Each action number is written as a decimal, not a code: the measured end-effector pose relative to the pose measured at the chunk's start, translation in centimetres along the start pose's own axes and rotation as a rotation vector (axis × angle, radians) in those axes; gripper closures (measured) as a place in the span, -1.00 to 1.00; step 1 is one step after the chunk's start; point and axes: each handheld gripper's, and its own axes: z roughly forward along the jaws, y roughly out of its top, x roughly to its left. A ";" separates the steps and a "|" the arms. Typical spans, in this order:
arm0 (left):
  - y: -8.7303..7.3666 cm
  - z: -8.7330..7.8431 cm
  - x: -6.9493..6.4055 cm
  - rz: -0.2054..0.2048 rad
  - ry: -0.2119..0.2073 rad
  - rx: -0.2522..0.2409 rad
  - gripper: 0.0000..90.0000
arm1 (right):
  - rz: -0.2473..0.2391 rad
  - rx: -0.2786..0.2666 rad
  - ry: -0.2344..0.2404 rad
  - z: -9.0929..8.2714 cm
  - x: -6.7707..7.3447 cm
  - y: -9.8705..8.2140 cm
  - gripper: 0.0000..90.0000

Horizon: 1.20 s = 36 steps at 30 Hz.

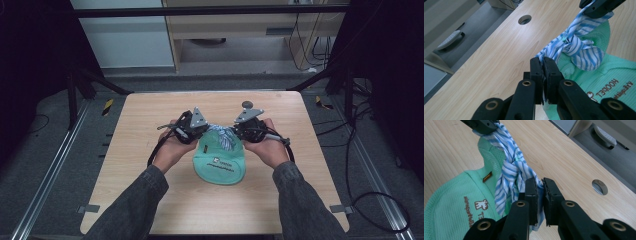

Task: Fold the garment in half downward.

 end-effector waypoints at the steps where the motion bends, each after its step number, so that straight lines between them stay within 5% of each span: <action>1: -0.1 -0.1 0.1 0.009 0.001 0.005 0.93 | -0.003 0.003 0.000 0.0 0.1 0.1 0.83; 36: -2.6 -1.3 -2.0 0.028 -0.027 0.002 0.93 | -0.045 0.006 0.041 0.0 2.6 -1.6 0.82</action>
